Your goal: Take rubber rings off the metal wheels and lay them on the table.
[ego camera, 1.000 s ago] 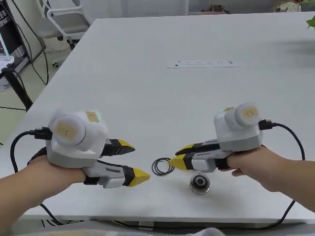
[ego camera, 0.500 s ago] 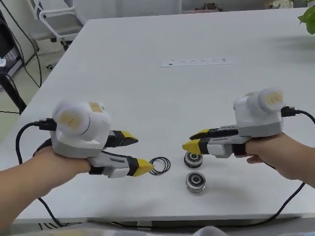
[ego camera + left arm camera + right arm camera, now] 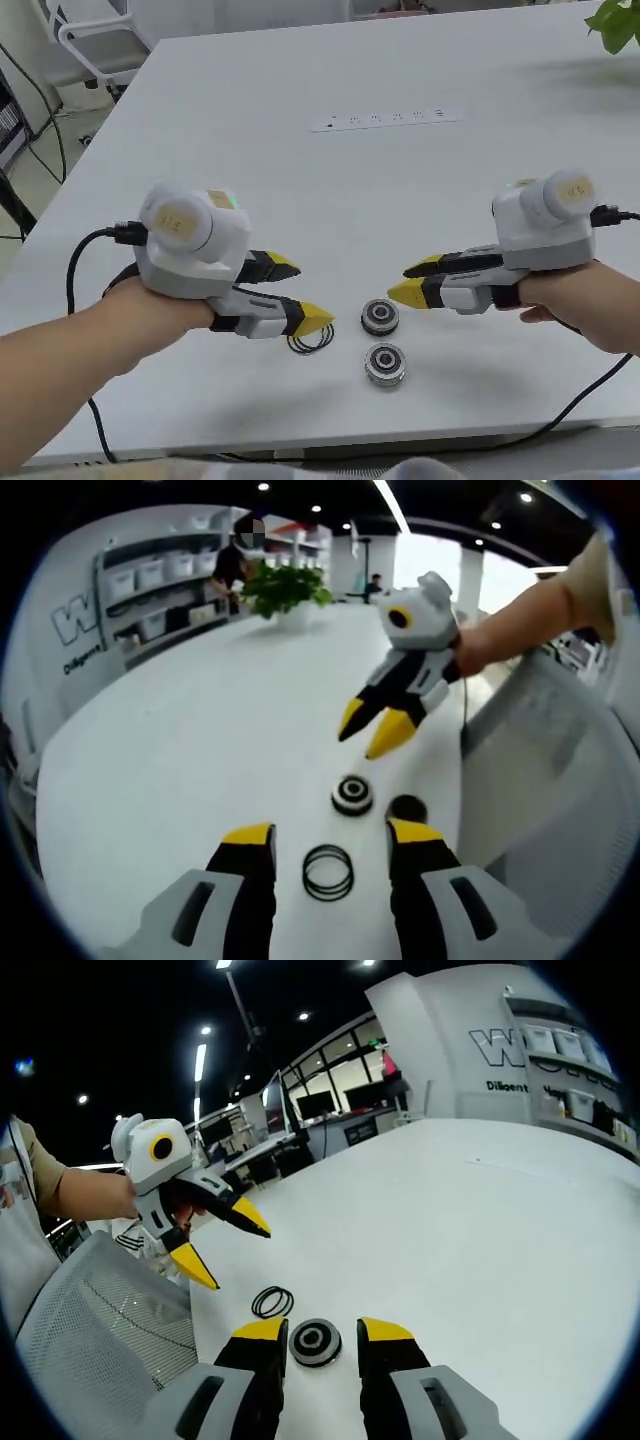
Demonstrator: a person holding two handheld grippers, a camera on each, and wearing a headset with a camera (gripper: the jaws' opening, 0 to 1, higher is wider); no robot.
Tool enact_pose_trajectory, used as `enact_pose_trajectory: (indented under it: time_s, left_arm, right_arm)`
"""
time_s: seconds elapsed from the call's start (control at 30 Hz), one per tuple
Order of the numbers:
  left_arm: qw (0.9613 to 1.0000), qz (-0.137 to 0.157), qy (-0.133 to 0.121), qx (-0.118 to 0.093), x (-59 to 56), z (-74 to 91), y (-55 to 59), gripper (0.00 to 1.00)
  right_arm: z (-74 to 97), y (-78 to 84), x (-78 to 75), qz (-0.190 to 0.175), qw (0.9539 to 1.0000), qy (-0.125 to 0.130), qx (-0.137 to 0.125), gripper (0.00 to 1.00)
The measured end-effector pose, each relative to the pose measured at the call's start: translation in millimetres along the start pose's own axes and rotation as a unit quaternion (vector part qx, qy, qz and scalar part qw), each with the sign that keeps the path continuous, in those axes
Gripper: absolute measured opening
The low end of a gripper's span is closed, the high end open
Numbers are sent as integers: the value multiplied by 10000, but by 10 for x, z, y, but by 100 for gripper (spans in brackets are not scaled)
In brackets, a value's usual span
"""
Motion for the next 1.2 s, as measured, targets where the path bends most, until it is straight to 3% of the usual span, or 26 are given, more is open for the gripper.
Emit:
enact_pose_trajectory:
  time_s: [0.27, 0.83, 1.2]
  left_arm:
    - [9999, -69, 120, 86, 26, -185, -51, 44]
    - [9991, -88, 312, 270, 52, -488, 0, 40]
    - [9984, -150, 424, 352, 27, -670, 2, 35]
  right_arm:
    - [-20, 136, -10, 231, 9996, -87, 138, 26]
    - [-167, 384, 35, 804, 9955, -267, 431, 27]
    - [-245, 398, 43, 975, 9941, -264, 388, 23]
Point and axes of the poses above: the centre of the closed fingertips' face, and the gripper's own axes: z roughly backward along the fingers, x roughly to its left, y roughly out of its underside, the point moved 3 cm from there along z, roughly backward along the fingers, and after that the axes turned 15 degrees about y, right-handed, at the moved point
